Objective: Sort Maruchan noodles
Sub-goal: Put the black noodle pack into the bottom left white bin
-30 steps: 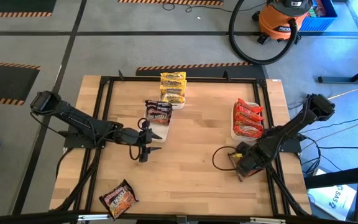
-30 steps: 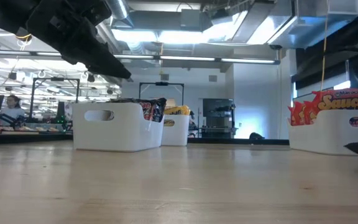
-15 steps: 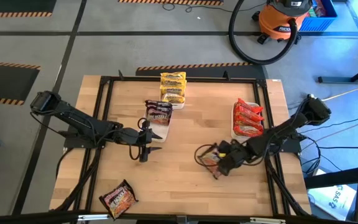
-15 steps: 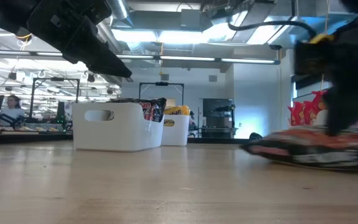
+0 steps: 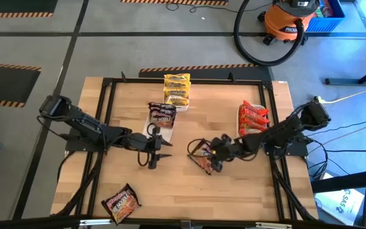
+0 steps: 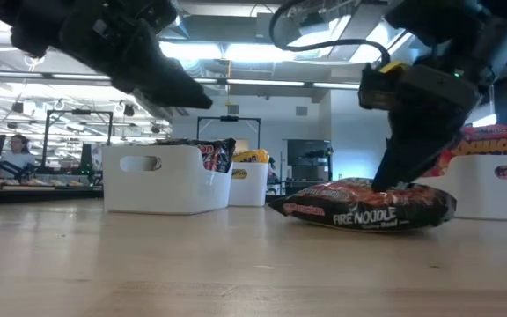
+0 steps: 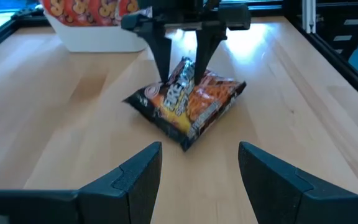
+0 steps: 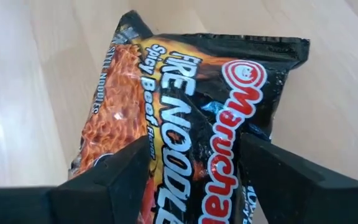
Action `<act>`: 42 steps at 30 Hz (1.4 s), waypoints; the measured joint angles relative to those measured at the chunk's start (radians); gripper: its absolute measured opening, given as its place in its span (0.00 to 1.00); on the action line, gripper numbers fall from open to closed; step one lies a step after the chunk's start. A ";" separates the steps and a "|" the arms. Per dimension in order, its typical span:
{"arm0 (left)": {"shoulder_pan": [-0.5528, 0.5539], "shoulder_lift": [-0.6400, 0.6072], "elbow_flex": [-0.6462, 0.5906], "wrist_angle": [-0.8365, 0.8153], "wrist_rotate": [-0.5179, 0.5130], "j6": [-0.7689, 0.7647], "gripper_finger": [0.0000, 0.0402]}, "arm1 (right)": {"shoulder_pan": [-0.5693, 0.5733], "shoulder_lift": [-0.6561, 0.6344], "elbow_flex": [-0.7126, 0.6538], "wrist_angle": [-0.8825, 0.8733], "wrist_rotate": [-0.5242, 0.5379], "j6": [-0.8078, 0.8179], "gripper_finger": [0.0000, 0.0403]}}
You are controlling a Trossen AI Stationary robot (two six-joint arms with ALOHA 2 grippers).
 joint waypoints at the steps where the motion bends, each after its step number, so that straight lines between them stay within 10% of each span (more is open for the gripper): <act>1: 0.000 0.012 0.013 0.000 0.000 0.007 0.51 | -0.003 -0.005 0.009 -0.008 -0.006 -0.019 0.63; 15: 0.013 0.321 0.321 -0.114 0.085 0.068 0.51 | 0.000 -0.156 0.077 -0.375 0.058 0.006 0.63; 26: 0.069 0.551 0.570 -0.279 0.124 0.079 0.51 | -0.030 -0.156 -0.001 -0.220 0.039 0.059 0.63; 42: 0.124 0.633 0.589 -0.316 0.146 0.050 0.51 | -0.145 -0.157 -0.001 -0.153 -0.170 0.026 0.63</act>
